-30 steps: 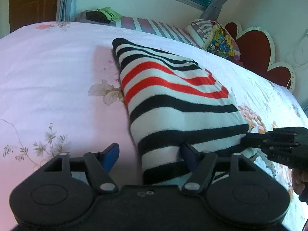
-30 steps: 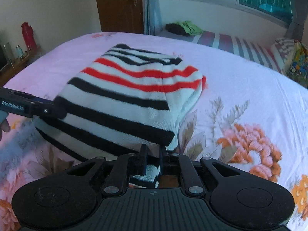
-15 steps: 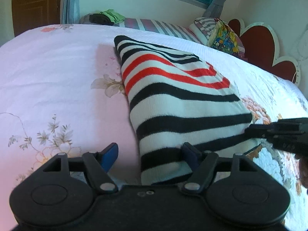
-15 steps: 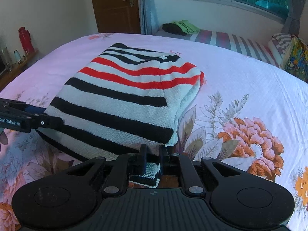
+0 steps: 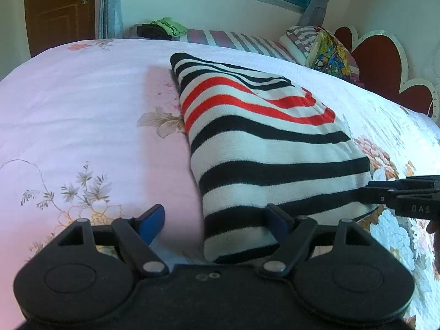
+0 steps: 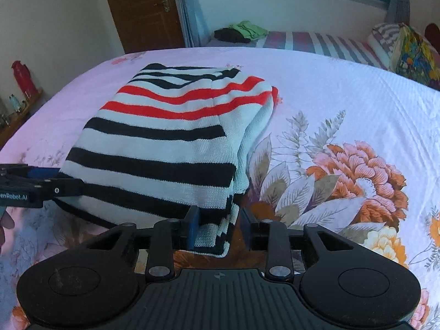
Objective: Fold small clothes
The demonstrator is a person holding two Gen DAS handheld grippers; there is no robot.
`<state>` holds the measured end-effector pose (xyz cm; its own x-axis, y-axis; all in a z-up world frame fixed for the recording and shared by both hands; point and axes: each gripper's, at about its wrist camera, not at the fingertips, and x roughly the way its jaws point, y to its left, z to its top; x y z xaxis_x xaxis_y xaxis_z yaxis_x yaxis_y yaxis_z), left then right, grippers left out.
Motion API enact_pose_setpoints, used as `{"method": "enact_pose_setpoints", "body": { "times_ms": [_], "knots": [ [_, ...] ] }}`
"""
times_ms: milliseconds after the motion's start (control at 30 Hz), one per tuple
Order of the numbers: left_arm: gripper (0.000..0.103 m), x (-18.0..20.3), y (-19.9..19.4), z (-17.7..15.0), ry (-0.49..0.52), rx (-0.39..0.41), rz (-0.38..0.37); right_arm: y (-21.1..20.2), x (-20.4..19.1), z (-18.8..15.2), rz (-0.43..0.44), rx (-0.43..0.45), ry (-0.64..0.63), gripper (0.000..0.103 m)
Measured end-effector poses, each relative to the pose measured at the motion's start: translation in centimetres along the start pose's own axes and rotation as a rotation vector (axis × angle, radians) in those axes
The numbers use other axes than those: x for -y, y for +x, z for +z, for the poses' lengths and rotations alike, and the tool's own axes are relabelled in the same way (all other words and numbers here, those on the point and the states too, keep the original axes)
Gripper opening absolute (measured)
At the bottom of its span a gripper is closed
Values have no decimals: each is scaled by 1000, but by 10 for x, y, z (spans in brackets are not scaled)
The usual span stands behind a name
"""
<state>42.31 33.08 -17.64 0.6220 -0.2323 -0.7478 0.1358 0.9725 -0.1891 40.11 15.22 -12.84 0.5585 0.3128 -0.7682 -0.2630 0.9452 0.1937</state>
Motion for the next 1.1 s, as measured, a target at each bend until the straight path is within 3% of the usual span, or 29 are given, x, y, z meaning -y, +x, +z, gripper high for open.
{"method": "enact_pose_setpoints", "body": {
  "times_ms": [167,300,467,533,567,600,667,800,1100],
  "knots": [
    [85,0,1,-2,-10,2,22,3,6,-2,18,-4,19,33],
    [87,6,-4,-5,-14,17,66,5,12,-3,17,-5,37,47],
    [85,30,-29,-14,22,40,117,-28,17,-11,27,47,68,47],
    [94,43,-42,-22,44,49,133,-47,16,-21,33,65,72,59],
    [97,50,-50,-27,58,62,152,-58,17,-28,35,78,76,82],
    [101,56,-58,-32,71,78,171,-69,16,-33,33,93,77,96],
    [102,70,-77,-46,88,112,214,-91,17,-47,37,106,73,103],
    [102,92,-118,-79,69,160,274,-136,18,-76,40,115,80,103],
    [103,131,-208,-136,42,213,225,-235,12,-148,-23,166,83,103]
  ]
}}
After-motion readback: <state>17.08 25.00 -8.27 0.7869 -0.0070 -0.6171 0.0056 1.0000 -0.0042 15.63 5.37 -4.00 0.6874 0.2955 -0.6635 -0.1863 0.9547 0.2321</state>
